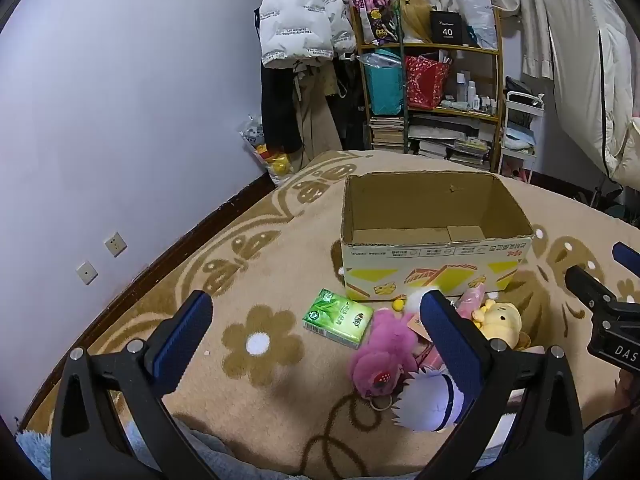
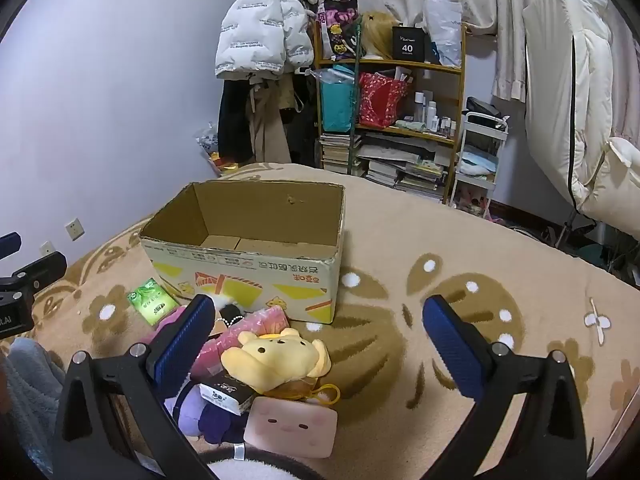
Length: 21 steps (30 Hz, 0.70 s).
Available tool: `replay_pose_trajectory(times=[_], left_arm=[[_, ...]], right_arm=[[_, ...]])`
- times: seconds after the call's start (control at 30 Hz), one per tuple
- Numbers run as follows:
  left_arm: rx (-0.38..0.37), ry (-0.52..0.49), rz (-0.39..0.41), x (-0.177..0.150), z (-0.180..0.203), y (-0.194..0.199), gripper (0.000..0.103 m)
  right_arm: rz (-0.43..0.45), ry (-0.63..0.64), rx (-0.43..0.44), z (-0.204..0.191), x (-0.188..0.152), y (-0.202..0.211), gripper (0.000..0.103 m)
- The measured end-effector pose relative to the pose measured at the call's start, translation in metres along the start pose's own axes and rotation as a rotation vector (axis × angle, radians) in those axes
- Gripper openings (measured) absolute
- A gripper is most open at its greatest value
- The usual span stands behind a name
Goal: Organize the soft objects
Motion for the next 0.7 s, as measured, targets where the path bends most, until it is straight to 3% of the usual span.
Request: replay_pose_trajectory(times=[0.7], left_arm=[[-0.004, -0.002, -0.006, -0.0026, 0.0045, -0.0006, 0.103]], right_arm=[[0.008, 0.003, -0.009, -0.0019, 0.0005, 0.0001, 0.103]])
Point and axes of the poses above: each gripper's, at about its wrist camera, not at the fingertips, and y roughly against the way its jaws point, z to its right, x to its top, the point moved 6 cm from there along -y, roughly the way its jaws point, and after that the axes turned 5 degrees about z, right-handed, at the moved point
